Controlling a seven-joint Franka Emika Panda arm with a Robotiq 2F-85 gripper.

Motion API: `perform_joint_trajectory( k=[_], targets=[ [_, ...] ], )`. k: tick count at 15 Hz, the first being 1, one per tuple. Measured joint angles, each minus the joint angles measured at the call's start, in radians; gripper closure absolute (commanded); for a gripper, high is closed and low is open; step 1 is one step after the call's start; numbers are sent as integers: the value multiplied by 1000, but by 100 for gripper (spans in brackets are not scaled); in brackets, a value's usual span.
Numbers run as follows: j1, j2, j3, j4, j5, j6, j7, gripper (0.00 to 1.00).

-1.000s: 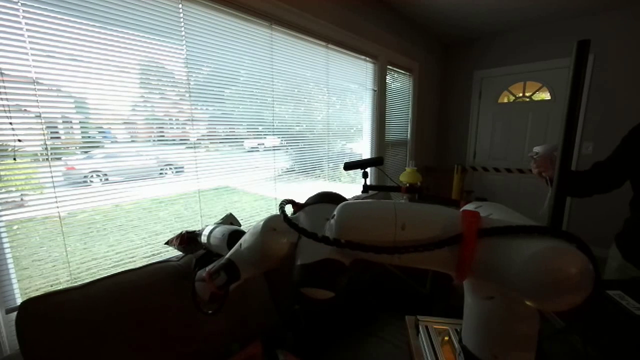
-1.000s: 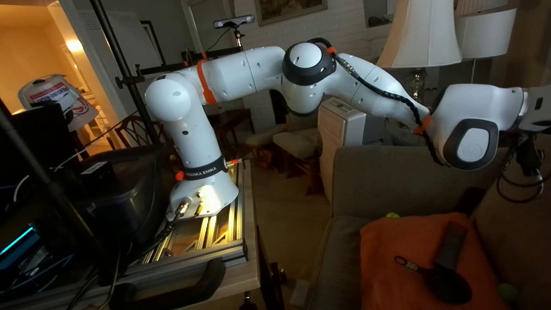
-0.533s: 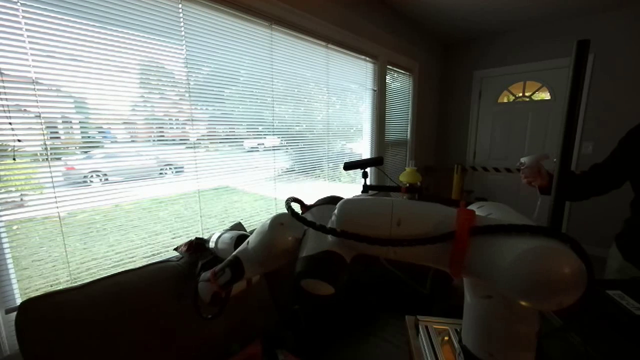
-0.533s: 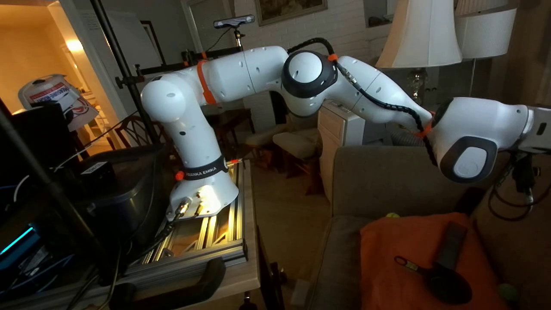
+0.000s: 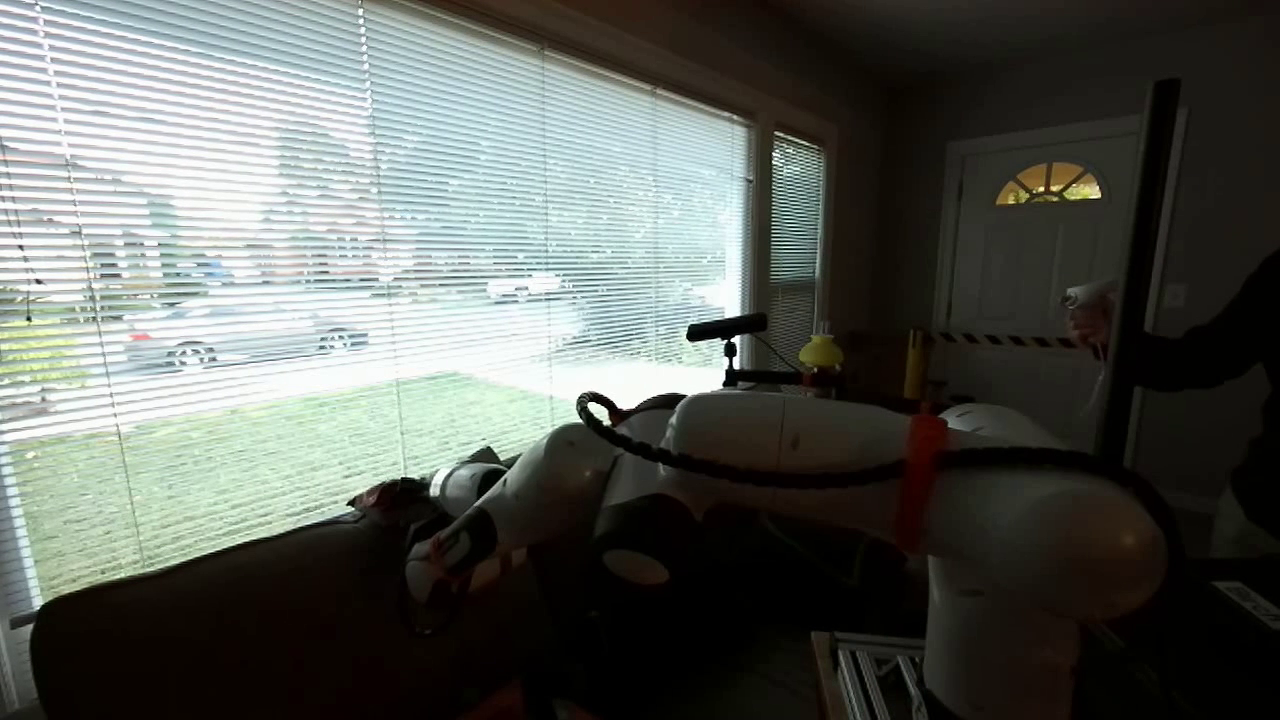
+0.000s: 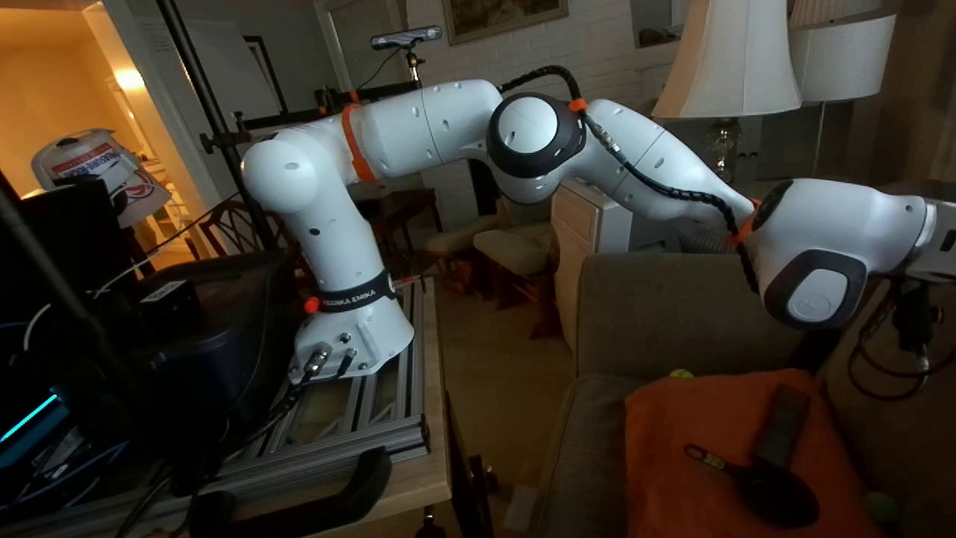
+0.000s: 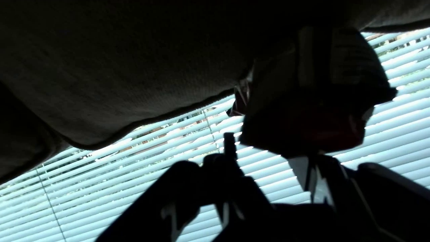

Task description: Put the snack packet on the armrest of the chair

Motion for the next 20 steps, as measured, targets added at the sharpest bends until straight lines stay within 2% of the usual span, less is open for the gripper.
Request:
perform_joint_trajectory(
  k=[3,7,9,10,11,20],
  targets=[
    [7,-1,-34,30,10,-38,-8,1],
    [51,-28,-117,79,31,-134,-7,0],
    [64,-58,-101,96,-12,-217,-19,0],
    [60,-70,-63,106,-52,-266,-37,0],
    [62,-75,-48,108,-57,-274,-44,0],
    [58,-75,-59,107,-56,-273,-44,0]
  ],
)
